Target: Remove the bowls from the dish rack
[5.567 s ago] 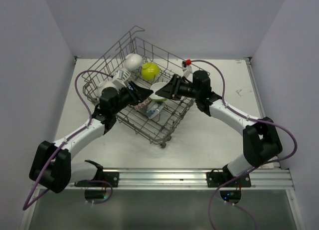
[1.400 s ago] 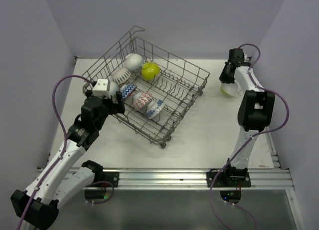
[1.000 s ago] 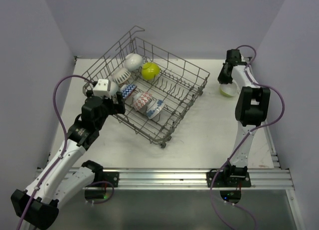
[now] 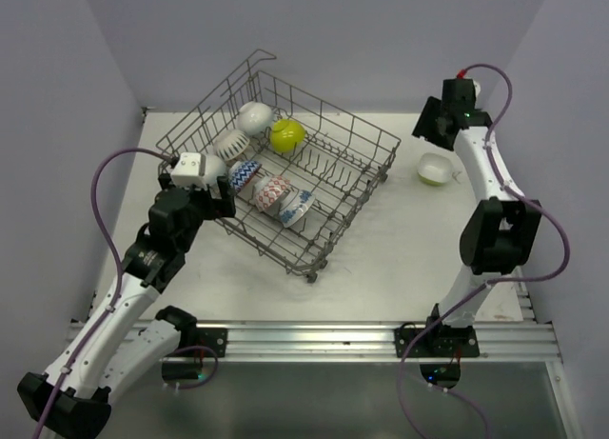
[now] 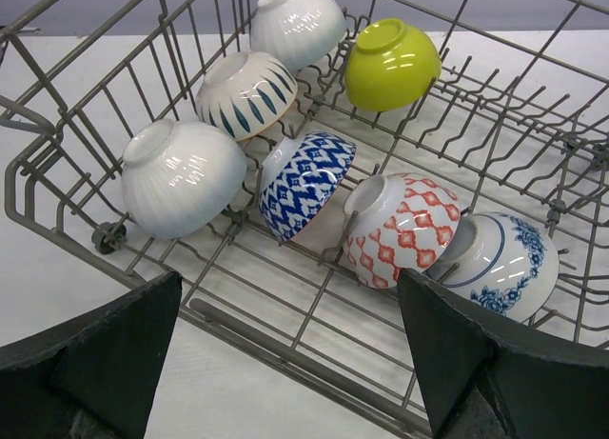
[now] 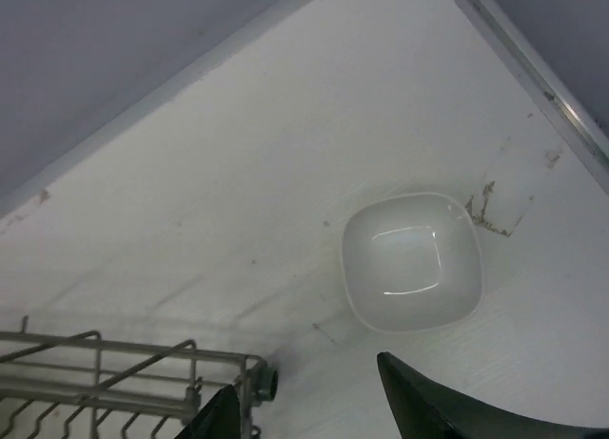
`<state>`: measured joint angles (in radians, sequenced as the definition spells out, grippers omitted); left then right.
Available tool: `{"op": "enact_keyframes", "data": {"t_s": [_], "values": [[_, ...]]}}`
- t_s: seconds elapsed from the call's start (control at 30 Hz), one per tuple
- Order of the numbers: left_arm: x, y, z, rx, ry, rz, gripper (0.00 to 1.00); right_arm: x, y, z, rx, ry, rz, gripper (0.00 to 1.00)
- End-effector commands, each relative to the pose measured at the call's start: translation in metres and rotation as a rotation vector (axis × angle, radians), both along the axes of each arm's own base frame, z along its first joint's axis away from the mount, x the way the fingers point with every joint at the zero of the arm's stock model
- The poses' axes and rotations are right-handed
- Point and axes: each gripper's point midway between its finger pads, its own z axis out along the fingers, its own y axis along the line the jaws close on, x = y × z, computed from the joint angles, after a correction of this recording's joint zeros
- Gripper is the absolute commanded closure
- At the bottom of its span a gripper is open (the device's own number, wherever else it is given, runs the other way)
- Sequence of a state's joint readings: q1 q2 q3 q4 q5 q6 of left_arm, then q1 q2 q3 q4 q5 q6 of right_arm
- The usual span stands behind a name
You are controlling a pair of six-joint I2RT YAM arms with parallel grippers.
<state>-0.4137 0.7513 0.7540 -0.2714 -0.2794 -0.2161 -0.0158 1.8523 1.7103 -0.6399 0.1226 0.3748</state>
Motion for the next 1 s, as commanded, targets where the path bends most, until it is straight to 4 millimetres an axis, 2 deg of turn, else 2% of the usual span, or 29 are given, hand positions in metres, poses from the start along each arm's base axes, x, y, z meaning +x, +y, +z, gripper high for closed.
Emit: {"op": "enact_keyframes", "data": {"t_s": [0.0, 0.07, 0.1, 0.17, 0.2, 0.27, 0.3, 0.33, 0.37, 0.43, 0.47, 0.53, 0.57, 0.6, 0.67, 0.7, 0.77, 0.8, 0.97], "values": [[0.002, 0.005, 0.002, 0.010, -0.015, 0.024, 0.00, -0.017, 0.055, 0.082, -0.054, -0.194, 0.085, 0.35], [0.003, 0.003, 0.000, 0.010, -0.006, 0.020, 0.00, -0.019, 0.080, 0.106, -0.043, -0.257, 0.127, 0.33], [0.003, 0.003, -0.001, 0.013, -0.002, 0.018, 0.00, -0.022, 0.103, 0.114, -0.025, -0.280, 0.162, 0.32], [0.003, 0.003, -0.002, 0.013, 0.000, 0.023, 0.00, -0.018, 0.133, 0.134, 0.035, -0.349, 0.207, 0.30], [0.003, 0.003, -0.002, 0.013, 0.001, 0.023, 0.00, -0.020, 0.157, 0.137, 0.061, -0.356, 0.252, 0.29], [0.003, 0.003, -0.003, 0.013, 0.002, 0.022, 0.00, -0.009, 0.189, 0.135, 0.107, -0.346, 0.309, 0.27], [0.003, 0.003, -0.003, 0.013, 0.002, 0.022, 0.00, -0.004, 0.208, 0.146, 0.138, -0.364, 0.330, 0.26], [0.003, 0.003, -0.003, 0.011, 0.002, 0.022, 0.00, -0.001, 0.222, 0.141, 0.168, -0.346, 0.357, 0.26], [0.003, 0.003, -0.003, 0.012, 0.002, 0.024, 0.00, 0.010, 0.234, 0.118, 0.185, -0.304, 0.363, 0.26], [0.003, 0.003, -0.002, 0.012, 0.001, 0.022, 0.00, 0.019, 0.255, 0.119, 0.247, -0.317, 0.363, 0.25], [0.003, 0.003, -0.003, 0.011, 0.001, 0.022, 0.00, 0.028, 0.265, 0.102, 0.266, -0.296, 0.366, 0.25], [0.003, 0.003, -0.004, 0.012, 0.004, 0.021, 0.00, 0.036, 0.281, 0.101, 0.318, -0.297, 0.368, 0.25], [0.003, 0.002, -0.003, 0.011, 0.002, 0.021, 0.00, 0.042, 0.290, 0.084, 0.331, -0.266, 0.372, 0.24], [0.004, 0.002, -0.004, 0.010, 0.004, 0.020, 0.00, 0.044, 0.297, 0.079, 0.345, -0.259, 0.375, 0.23], [0.004, 0.001, -0.003, 0.008, 0.003, 0.014, 0.00, 0.051, 0.309, 0.076, 0.389, -0.265, 0.371, 0.19], [0.004, 0.000, -0.004, 0.006, 0.007, 0.008, 0.00, 0.055, 0.317, 0.060, 0.398, -0.243, 0.369, 0.18], [0.003, -0.002, -0.004, 0.004, 0.008, -0.001, 0.00, 0.060, 0.326, 0.054, 0.426, -0.241, 0.357, 0.16], [0.004, -0.002, -0.005, 0.004, 0.010, -0.002, 0.00, 0.062, 0.332, 0.041, 0.429, -0.224, 0.355, 0.16], [0.003, -0.006, -0.004, -0.004, 0.009, -0.024, 0.00, 0.069, 0.356, 0.026, 0.505, -0.212, 0.347, 0.16]]}}
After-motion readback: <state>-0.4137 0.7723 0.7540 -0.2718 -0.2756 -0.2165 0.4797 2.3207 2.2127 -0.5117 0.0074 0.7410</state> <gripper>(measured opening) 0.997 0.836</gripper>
